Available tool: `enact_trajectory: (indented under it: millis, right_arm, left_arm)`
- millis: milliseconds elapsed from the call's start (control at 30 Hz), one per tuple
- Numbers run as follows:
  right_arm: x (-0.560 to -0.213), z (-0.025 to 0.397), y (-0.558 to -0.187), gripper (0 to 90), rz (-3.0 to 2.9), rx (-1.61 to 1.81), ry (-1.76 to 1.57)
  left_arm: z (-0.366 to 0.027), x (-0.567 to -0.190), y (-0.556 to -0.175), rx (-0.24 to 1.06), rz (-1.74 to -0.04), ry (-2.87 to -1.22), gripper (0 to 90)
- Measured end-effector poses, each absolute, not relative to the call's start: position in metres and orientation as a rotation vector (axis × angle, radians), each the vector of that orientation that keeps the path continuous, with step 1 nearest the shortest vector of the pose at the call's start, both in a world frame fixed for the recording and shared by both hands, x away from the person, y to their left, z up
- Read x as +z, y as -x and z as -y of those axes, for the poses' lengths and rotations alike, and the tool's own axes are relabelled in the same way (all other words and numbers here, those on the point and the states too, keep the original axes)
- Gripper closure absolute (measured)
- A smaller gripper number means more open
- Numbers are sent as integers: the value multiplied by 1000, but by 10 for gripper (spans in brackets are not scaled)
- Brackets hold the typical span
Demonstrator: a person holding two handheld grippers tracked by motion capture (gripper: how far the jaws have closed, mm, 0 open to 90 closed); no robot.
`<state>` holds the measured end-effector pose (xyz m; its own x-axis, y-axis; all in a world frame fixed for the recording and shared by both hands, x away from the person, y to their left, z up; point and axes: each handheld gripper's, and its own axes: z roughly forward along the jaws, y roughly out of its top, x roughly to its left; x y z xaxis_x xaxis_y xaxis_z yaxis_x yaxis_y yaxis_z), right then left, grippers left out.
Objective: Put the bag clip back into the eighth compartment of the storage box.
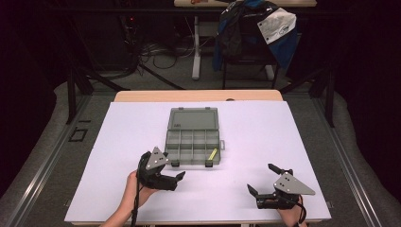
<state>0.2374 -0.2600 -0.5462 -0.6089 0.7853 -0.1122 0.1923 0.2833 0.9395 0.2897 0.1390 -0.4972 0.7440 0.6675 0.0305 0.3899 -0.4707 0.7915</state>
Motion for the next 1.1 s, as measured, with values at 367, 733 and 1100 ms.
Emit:
enact_trajectory:
  millis: [367,733,1100]
  right_arm:
    - [-546,261,-237,3,-1974,1330,-877]
    - [-546,260,-237,3,-1975,1327,-876]
    - [-547,259,-237,4,-1980,1325,-879]
  left_arm:
    - [-170,-506,-279,437,-834,-2089,112]
    - [-203,-520,-266,441,-871,-2049,111]
    - [-221,-540,-256,432,-885,-2033,111]
